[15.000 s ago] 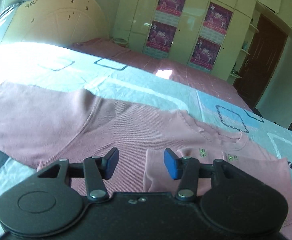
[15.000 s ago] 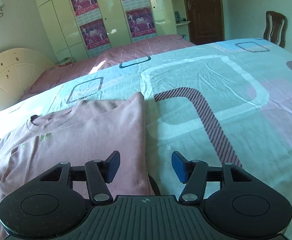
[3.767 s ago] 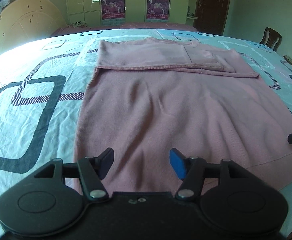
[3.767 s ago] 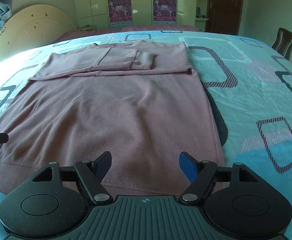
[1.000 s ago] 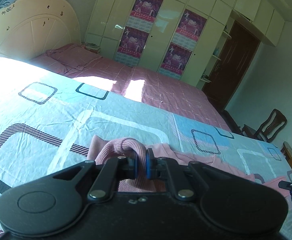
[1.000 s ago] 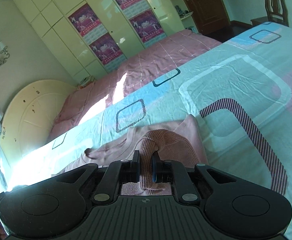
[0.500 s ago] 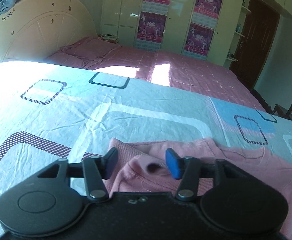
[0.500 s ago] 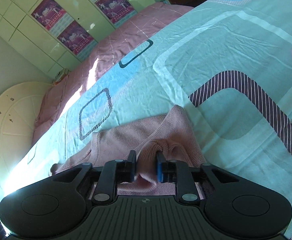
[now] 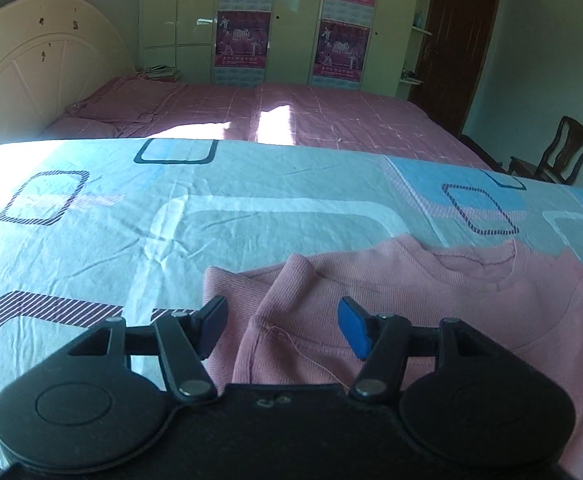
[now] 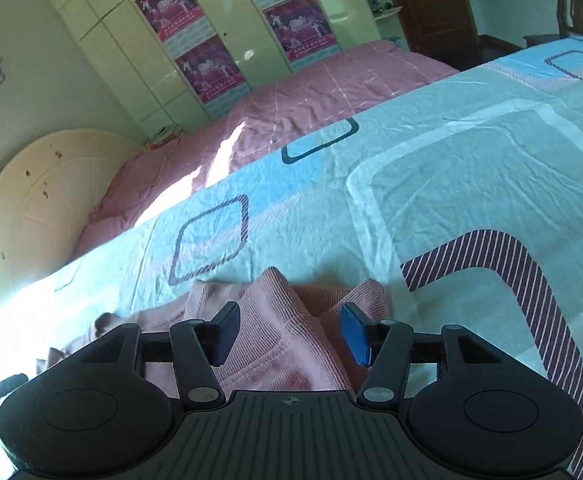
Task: Fold small clothes
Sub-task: 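Lift the hem with both grippers and carry it toward the collar, then lay the hem near the collar and open both grippers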
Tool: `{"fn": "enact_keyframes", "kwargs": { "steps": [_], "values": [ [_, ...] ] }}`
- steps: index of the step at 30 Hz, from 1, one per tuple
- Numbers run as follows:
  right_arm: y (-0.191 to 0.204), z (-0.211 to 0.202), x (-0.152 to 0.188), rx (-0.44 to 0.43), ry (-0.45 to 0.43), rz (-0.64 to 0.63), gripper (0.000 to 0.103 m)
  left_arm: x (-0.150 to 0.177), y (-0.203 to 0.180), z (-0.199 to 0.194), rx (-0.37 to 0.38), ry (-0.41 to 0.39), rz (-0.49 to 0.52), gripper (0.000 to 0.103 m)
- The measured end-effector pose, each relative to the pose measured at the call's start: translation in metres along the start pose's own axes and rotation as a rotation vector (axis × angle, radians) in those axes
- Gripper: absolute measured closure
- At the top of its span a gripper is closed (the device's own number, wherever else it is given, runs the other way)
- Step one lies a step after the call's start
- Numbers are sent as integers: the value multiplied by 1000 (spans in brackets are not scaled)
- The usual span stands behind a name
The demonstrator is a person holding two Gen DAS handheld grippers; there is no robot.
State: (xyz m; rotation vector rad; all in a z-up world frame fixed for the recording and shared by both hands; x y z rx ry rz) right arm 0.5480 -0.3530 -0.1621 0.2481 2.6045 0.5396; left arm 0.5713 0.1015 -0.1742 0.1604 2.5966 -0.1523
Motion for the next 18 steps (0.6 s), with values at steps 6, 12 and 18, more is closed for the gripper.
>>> {"fn": "enact_keyframes", "kwargs": {
  "steps": [6, 12, 18],
  "values": [
    [3, 29, -1, 41, 49, -79, 48, -9, -3, 28, -20, 29, 26, 46],
    [11, 46, -2, 78, 65, -187, 88, -4, -4, 34, 19, 33, 68, 97],
    [19, 38, -2, 103, 17, -264, 94, -4, -4, 11, 15, -80, 65, 99]
  ]
}}
Point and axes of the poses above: each gripper's, at about its wrist camera, not at the fingertips, and z roughly the way its jaws point, y to its left, x to its underside, the point moved 5 cm from there along z, roughly the way its jaws point, and after that the axes turned 15 degrees about y, right-handed, at the moved point
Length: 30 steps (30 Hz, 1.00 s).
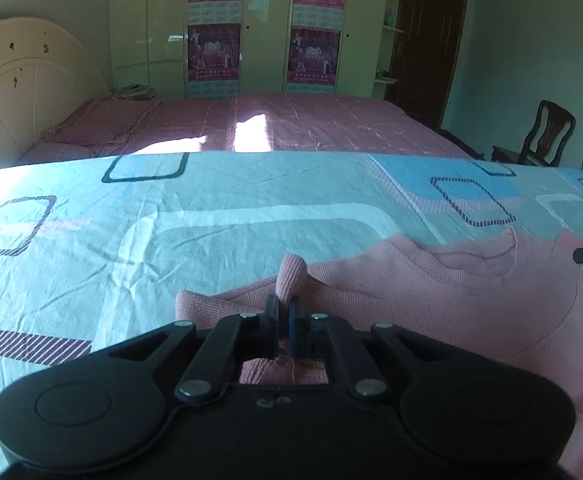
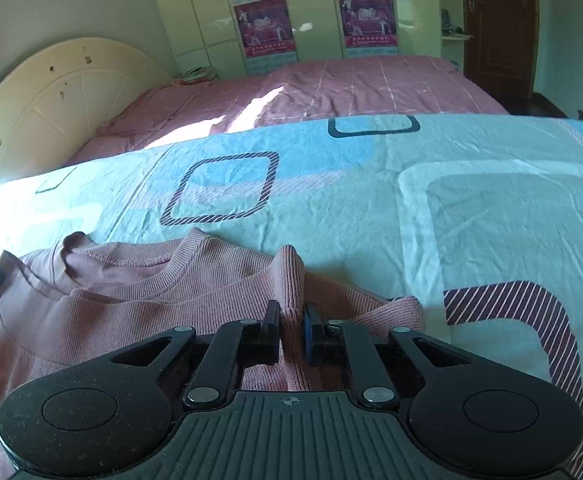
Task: Fold small clothes
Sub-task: 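Lay the hem near the collar and open both grippers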
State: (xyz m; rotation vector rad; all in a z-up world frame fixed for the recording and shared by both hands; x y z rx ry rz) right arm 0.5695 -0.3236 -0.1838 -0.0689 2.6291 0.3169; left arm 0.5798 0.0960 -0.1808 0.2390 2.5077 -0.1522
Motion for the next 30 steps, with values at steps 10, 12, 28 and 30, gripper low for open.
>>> {"fn": "enact_keyframes", "kwargs": {
  "steps": [10, 12, 28, 30],
  "values": [
    [-20, -4, -2, 16, -118, 212, 94, -6, 7, 6, -97, -73, -185, 99],
    [-19, -8, -5, 36, -141, 192, 94, -8, 7, 6, -106, -85, -200, 99],
    [-22, -19, 2, 84, -134, 224, 71, 7, 1, 10, -264, -12, -83, 53],
    [-17, -32, 2, 67, -145, 231, 69, 9, 3, -3, -274, -34, -100, 52]
  ]
}}
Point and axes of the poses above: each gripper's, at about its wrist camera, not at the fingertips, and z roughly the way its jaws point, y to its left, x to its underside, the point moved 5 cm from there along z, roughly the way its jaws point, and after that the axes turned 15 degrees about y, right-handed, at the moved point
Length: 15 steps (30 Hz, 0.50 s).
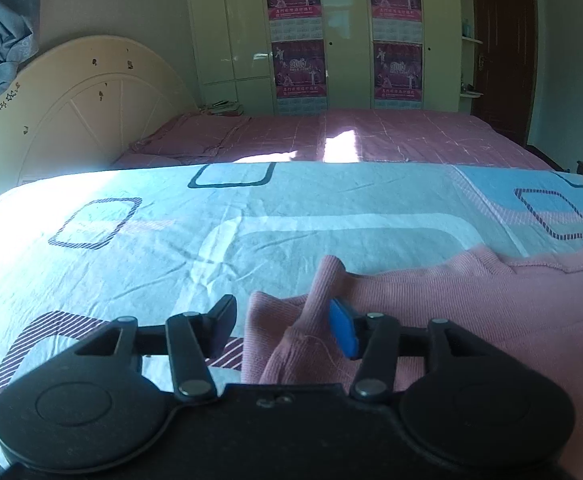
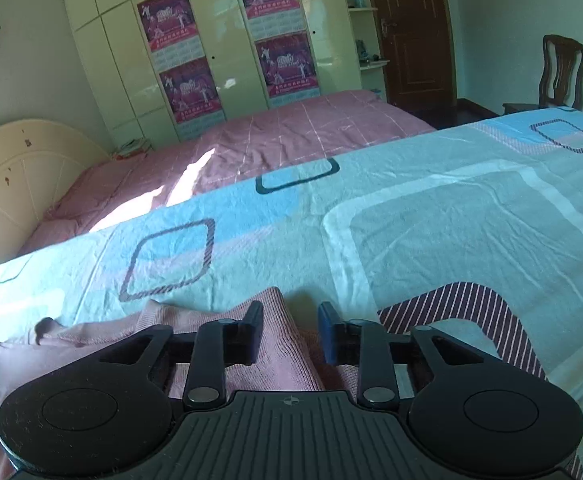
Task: Fold small clothes
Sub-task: 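Lay the hem near the collar and open both grippers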
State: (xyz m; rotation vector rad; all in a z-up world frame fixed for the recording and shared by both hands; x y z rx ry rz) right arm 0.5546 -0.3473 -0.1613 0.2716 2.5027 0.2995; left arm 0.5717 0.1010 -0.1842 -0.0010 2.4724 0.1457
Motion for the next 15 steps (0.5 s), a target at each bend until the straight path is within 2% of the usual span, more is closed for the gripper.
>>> {"fn": "enact_keyframes", "kwargs": {
  "steps": [4, 10, 15],
  "values": [
    [31, -12, 11, -60, 47, -87, 69, 6, -4, -27, 73, -18, 9, 52],
    [94, -4, 52, -125, 125, -241, 69, 26, -54, -54, 218, 5, 73, 52],
    [127, 9, 79, -128, 166, -325, 69, 49, -71, -42, 222, 46, 91, 52]
  ]
}}
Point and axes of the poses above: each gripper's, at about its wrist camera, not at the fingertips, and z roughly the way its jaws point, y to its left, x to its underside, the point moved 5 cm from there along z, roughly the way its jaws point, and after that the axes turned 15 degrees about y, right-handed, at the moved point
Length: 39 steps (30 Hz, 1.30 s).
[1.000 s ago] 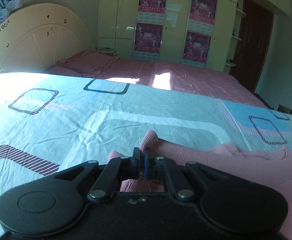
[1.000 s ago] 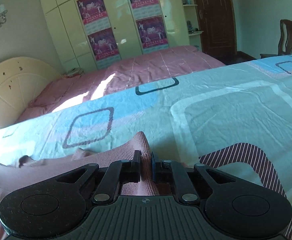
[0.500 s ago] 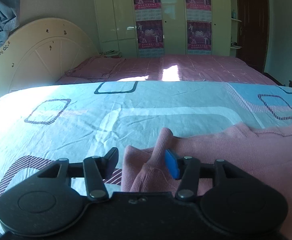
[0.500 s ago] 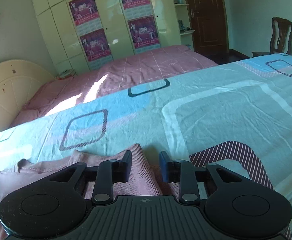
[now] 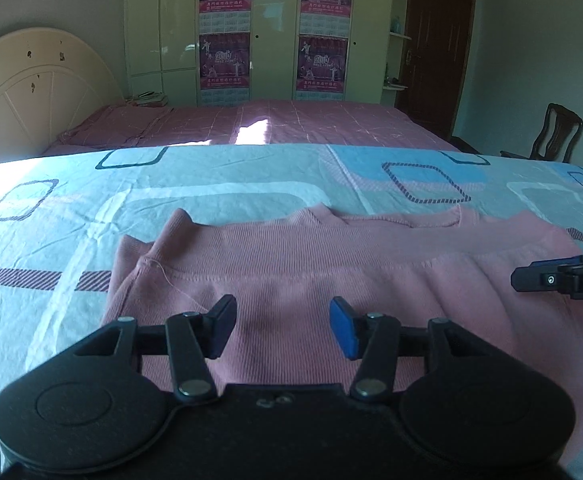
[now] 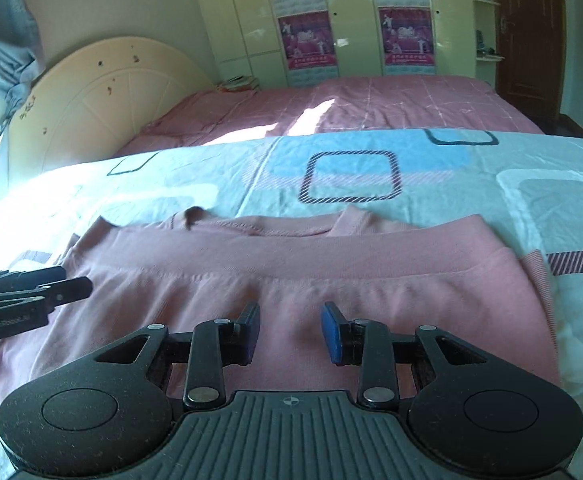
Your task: Fold small clothes
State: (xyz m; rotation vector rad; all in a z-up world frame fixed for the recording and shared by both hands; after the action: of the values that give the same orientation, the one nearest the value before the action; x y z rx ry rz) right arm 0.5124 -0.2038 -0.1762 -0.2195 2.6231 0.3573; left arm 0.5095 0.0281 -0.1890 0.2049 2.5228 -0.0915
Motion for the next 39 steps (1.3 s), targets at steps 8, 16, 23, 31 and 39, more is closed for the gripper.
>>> {"fn": "enact_keyframes", "kwargs": {
  "steps": [8, 16, 23, 31, 39],
  "values": [
    [-28, 6, 26, 94, 34, 9, 69, 28, 42, 7, -75, 35, -65, 50],
    [-34, -12, 35, 121, 27, 65, 69, 27, 47, -2, -96, 73, -93, 50],
    [-7, -40, 44, 80, -16, 35, 69, 24, 29, -28, -61, 47, -96, 52],
    [-5, -36, 69, 119, 25, 39, 69, 40, 5, -28, -25, 78, -57, 52],
    [-41, -48, 90, 168, 54, 115, 69, 52, 16, -22, -21, 106, -96, 48]
  ]
}}
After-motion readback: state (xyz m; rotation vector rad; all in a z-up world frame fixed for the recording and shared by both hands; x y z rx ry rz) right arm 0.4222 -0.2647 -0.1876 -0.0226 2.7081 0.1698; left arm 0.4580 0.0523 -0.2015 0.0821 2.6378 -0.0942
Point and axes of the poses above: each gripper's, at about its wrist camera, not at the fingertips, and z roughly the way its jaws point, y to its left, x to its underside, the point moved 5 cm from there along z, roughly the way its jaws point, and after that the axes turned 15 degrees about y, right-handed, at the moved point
